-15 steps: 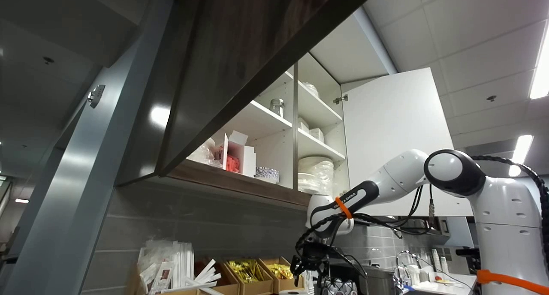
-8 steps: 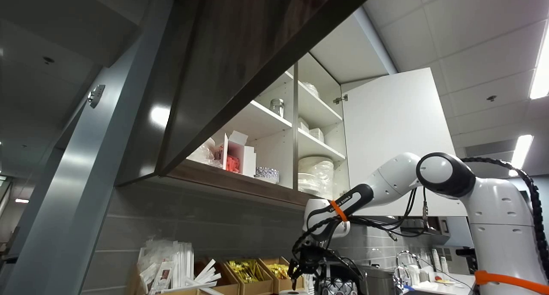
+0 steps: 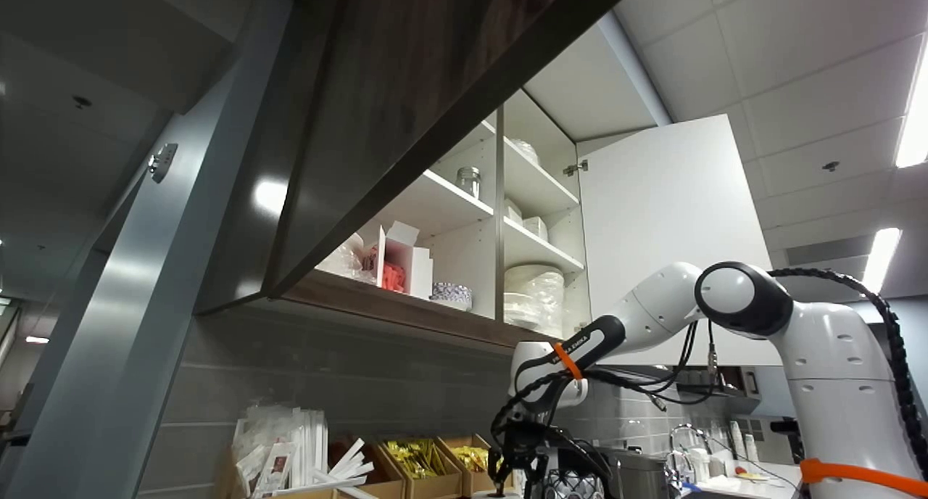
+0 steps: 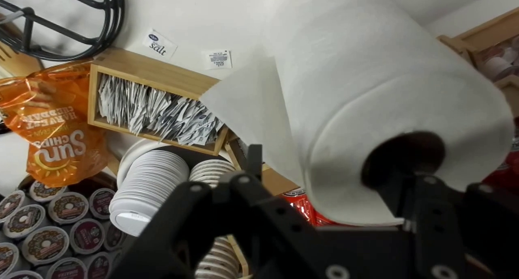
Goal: Put the paper towel on the metal rail
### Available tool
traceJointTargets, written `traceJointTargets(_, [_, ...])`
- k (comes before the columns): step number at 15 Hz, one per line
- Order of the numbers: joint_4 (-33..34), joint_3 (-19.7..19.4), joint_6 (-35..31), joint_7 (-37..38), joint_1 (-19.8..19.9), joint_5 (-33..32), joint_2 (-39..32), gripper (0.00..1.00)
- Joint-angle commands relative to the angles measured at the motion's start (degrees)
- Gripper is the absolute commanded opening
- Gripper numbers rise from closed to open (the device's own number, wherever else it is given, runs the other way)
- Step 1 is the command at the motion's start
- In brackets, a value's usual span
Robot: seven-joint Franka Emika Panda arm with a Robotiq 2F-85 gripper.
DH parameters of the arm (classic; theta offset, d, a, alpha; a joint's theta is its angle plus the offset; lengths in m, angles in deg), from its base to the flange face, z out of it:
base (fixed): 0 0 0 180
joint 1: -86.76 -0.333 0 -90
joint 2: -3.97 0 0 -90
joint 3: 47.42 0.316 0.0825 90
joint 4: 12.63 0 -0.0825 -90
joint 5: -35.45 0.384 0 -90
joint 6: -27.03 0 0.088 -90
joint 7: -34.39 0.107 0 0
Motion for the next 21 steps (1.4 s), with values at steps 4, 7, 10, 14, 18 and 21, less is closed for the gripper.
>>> traceJointTargets(4, [0.7, -1.5, -0.2, -1.3, -1.5, 0.1, -1.4, 0.17])
traceJointTargets(7, [0.6, -1.6, -0.2, -1.5, -1.7, 0.4, -1.1, 0.05])
traceJointTargets(10, [0.2, -1.8, -0.1, -1.7, -1.8, 0.7, -0.5, 0.05])
traceJointTargets(14, [-1.2, -2.0, -0.7, -1.6, -1.9, 0.4, 1.2, 0.05])
traceJointTargets(18, [-3.1, -2.1, -1.1, -1.7, -1.7, 0.1, 4.1, 0.05])
traceJointTargets(21, [-4.6, -2.1, -0.8, -2.0, -1.4, -0.2, 6.7, 0.05])
